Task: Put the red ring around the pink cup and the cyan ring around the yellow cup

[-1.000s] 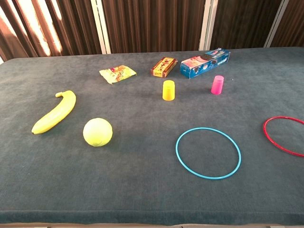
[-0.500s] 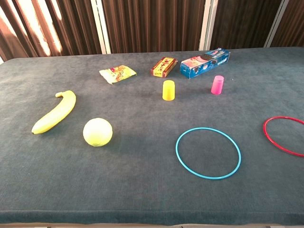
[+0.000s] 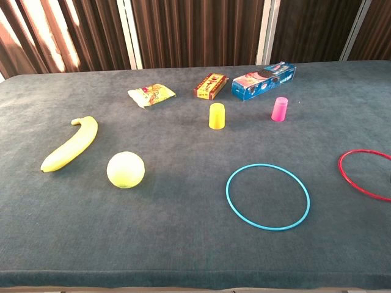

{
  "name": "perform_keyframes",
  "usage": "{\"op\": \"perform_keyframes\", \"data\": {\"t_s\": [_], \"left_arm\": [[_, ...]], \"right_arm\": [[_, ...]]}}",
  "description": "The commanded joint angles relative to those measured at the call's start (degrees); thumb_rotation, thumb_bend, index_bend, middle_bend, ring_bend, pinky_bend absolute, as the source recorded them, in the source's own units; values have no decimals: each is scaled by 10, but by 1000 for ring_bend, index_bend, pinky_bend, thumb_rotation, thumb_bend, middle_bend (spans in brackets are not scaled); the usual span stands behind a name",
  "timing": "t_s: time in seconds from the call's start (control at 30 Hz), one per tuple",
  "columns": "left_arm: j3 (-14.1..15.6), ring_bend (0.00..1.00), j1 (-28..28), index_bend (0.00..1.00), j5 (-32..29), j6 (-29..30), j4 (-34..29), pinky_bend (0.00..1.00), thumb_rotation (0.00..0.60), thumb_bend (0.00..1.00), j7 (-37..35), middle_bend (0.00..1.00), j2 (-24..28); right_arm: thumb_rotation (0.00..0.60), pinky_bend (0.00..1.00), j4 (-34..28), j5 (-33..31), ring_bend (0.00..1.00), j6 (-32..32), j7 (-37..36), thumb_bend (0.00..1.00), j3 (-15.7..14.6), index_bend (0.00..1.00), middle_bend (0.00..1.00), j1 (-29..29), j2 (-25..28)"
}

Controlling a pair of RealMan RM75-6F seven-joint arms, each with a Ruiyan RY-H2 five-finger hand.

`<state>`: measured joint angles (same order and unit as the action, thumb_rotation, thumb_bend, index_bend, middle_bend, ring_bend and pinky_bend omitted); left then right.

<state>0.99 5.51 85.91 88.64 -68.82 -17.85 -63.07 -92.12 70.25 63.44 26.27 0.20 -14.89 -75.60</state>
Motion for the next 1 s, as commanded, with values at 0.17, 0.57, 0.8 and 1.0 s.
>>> {"op": "perform_keyframes", "data": {"t_s": [0.17,0.57,0.8,1.0], "left_arm": [[0,0,0,42,-1,-3,1,148,600,414,-2,0,0],[0,0,0,50,0,-5,4,149,600,416,-9,0,-1],[1,0,-1,54,0,-6,4,149,600,416,-10,0,-1],[1,0,-1,56,1,-5,2,149,600,414,-10,0,0]], "right_arm": [[600,1000,18,4,1000,3,-6,511,-1,536,916,-3,-13],[600,1000,44,11,1000,12,-17,514,-2,557,916,-3,-31],[600,1000,50,13,1000,15,-21,513,-3,578,916,-2,-35],[600,1000,59,15,1000,16,-21,512,-5,599,916,-2,-42]]}}
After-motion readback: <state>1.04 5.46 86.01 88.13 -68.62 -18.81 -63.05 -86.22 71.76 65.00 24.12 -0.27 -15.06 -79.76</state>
